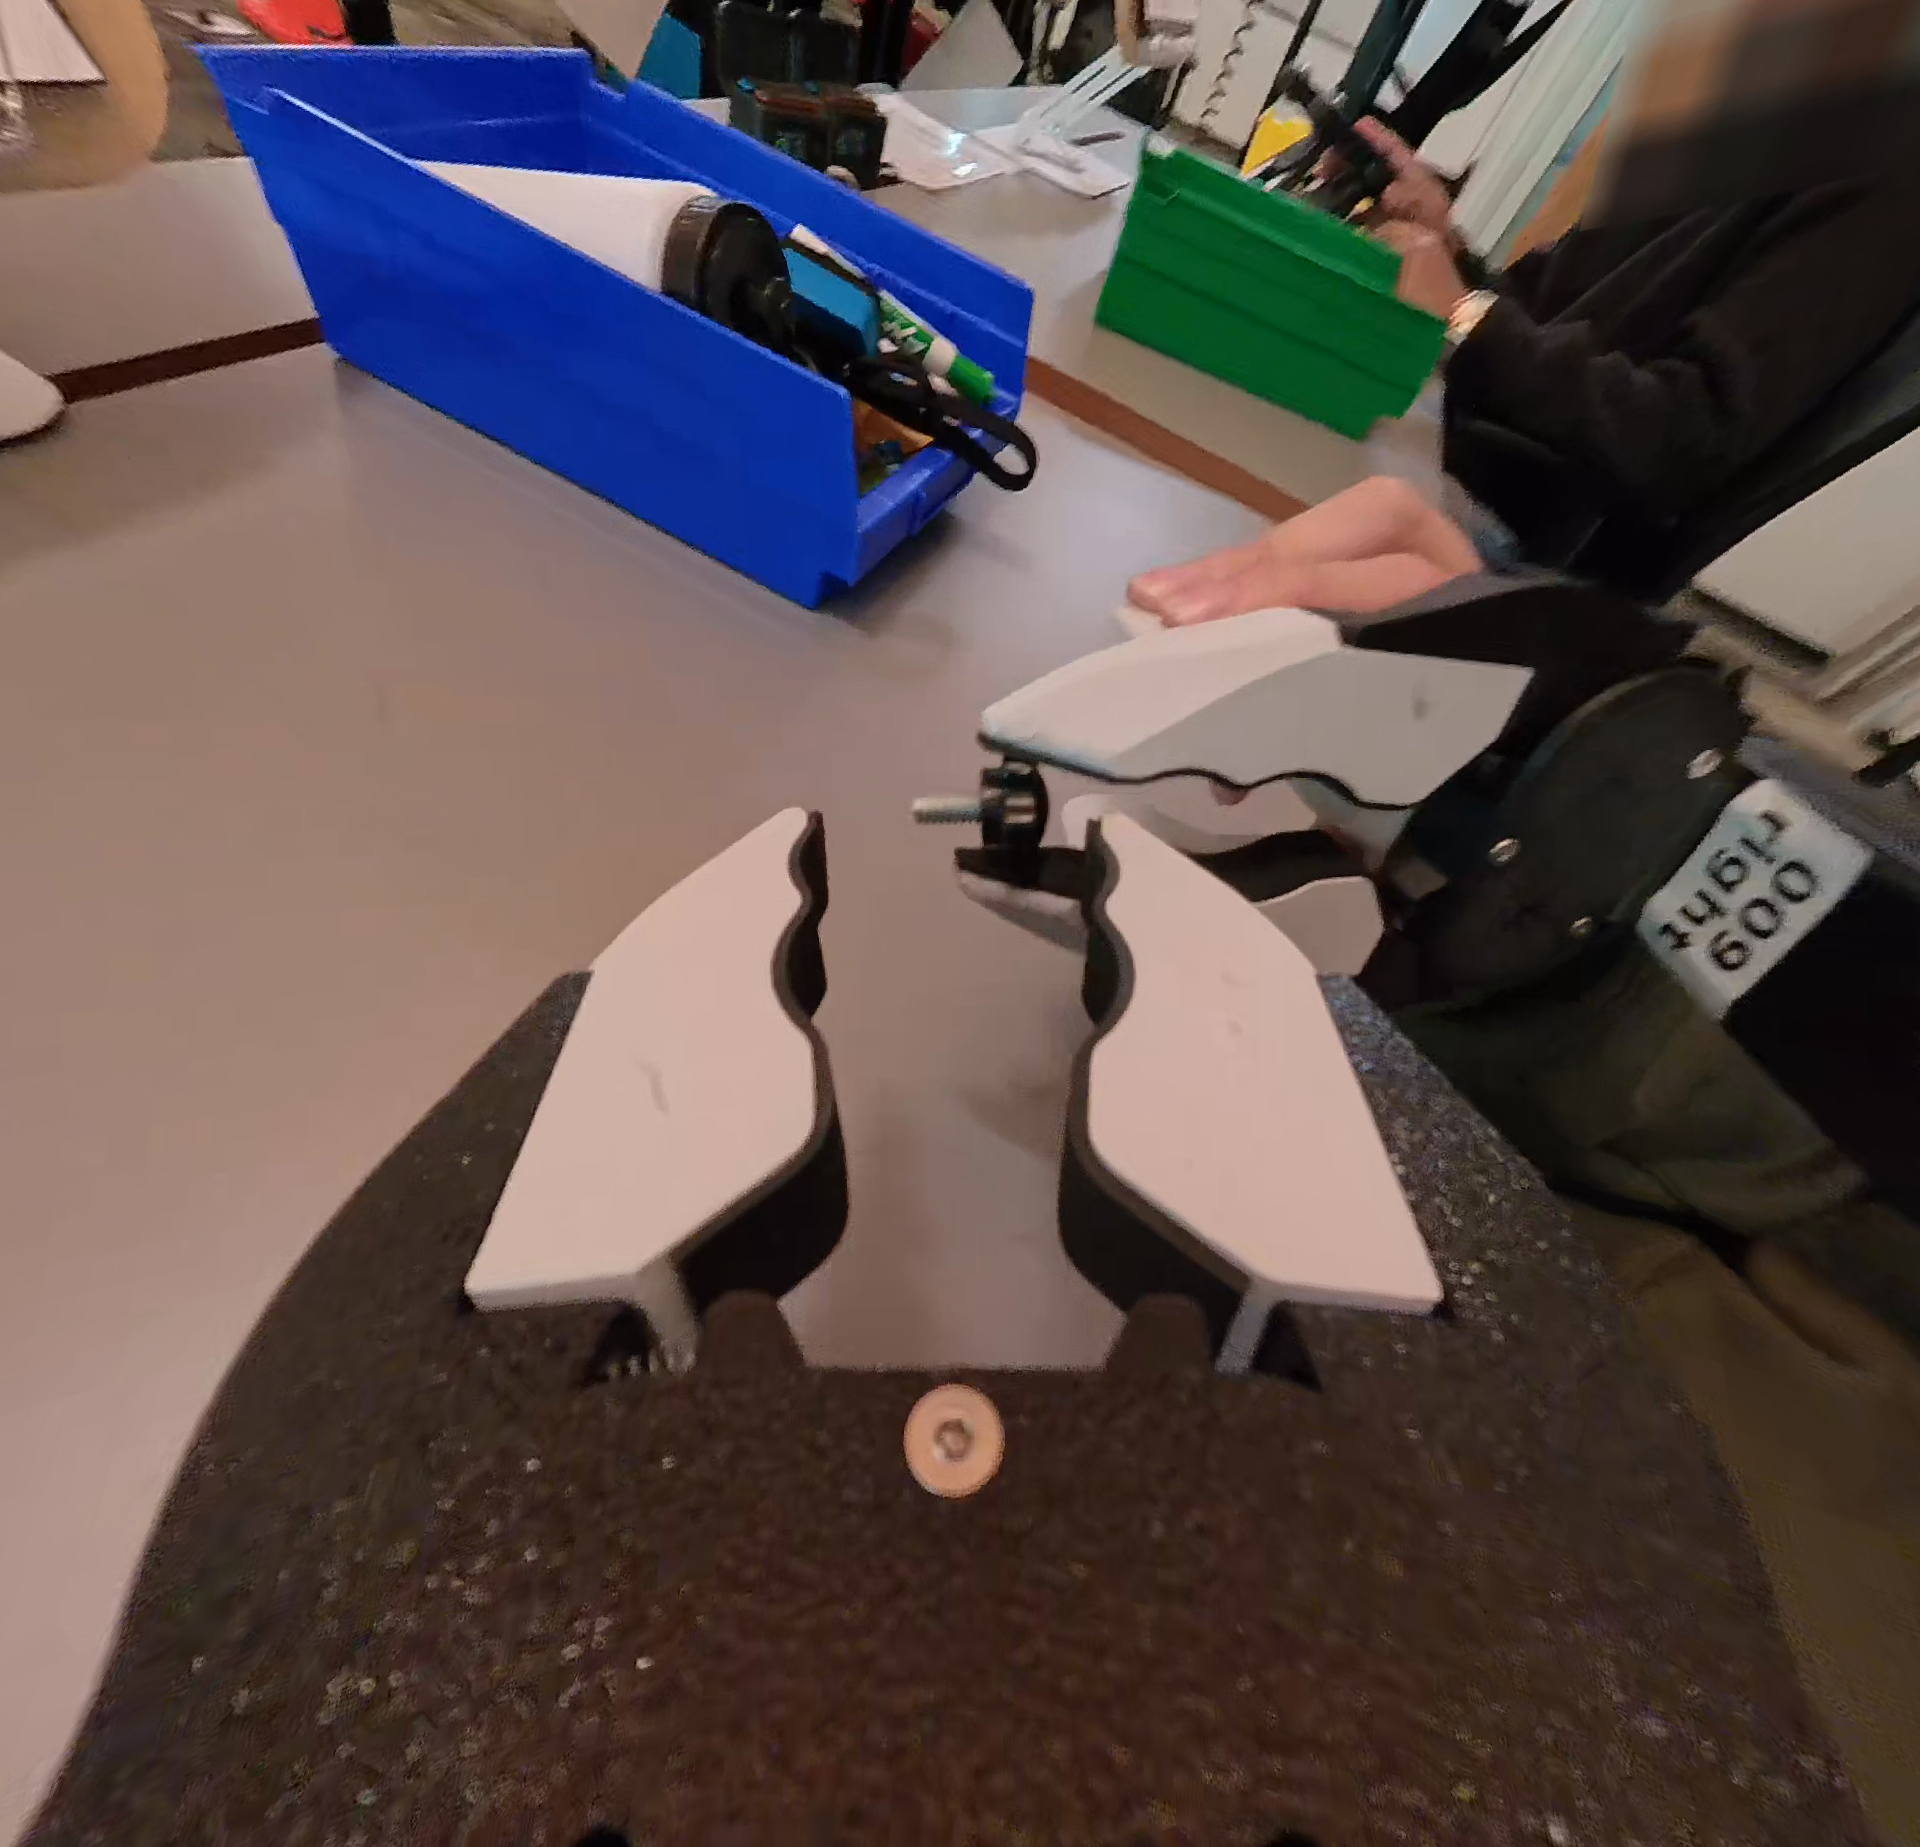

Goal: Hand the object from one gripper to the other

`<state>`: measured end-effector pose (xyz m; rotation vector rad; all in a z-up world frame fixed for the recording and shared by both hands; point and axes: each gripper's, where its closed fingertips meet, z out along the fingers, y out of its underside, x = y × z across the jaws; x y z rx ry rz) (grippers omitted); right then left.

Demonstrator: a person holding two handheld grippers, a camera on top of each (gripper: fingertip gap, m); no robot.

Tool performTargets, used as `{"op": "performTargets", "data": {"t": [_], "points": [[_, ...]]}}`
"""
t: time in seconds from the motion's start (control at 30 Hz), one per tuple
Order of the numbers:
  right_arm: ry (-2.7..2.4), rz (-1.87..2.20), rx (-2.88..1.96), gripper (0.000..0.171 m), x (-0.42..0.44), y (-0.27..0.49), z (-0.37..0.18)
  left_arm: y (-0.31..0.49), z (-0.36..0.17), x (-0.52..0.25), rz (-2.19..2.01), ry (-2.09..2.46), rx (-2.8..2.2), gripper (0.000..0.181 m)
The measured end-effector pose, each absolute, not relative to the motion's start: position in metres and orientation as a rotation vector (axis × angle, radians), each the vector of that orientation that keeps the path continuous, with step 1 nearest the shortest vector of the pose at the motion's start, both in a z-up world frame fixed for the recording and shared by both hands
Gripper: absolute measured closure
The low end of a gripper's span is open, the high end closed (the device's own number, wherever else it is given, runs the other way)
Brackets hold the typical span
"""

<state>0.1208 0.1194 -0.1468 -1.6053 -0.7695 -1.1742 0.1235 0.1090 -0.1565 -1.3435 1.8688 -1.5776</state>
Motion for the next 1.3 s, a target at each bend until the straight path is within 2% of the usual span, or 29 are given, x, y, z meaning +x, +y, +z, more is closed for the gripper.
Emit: {"op": "performTargets", "data": {"t": [0.17, 0.37, 0.4, 0.57, 0.83, 0.93, 1.0, 1.13, 1.23, 1.3], "points": [[-0.805, -1.223, -1.624, 0.148, 0.12, 0.12, -0.149, 0.107, -0.154, 0.121, -1.631, 1.862, -1.387, 0.156], [-0.775, -1.18, -1.649, 0.148, 0.119, 0.12, -0.151, 0.107, -0.155, 0.119, -1.615, 1.892, -1.343, 0.159], [-0.742, -1.135, -1.675, 0.148, 0.121, 0.12, -0.152, 0.106, -0.153, 0.118, -1.634, 1.905, -1.317, 0.17], [-0.551, -0.721, -1.692, 0.151, 0.114, 0.115, -0.144, 0.107, -0.148, 0.118, -1.69, 1.889, -1.255, 0.17], [-0.645, -0.968, -1.587, 0.151, 0.114, 0.115, -0.138, 0.109, -0.14, 0.117, -1.724, 1.835, -1.245, 0.17], [-0.71, -1.067, -1.539, 0.152, 0.114, 0.114, -0.138, 0.111, -0.143, 0.118, -1.702, 1.851, -1.275, 0.145], [-0.732, -1.118, -1.506, 0.151, 0.113, 0.114, -0.137, 0.11, -0.147, 0.118, -1.689, 1.887, -1.287, 0.14], [-0.776, -1.1, -1.489, 0.151, 0.105, 0.116, -0.138, 0.108, -0.144, 0.118, -1.723, 1.877, -1.261, 0.141], [-0.79, -1.062, -1.5, 0.152, 0.103, 0.116, -0.139, 0.107, -0.145, 0.115, -1.715, 1.91, -1.21, 0.157], [-0.799, -1.051, -1.515, 0.153, 0.102, 0.115, -0.139, 0.106, -0.146, 0.114, -1.685, 1.925, -1.174, 0.157]]}}
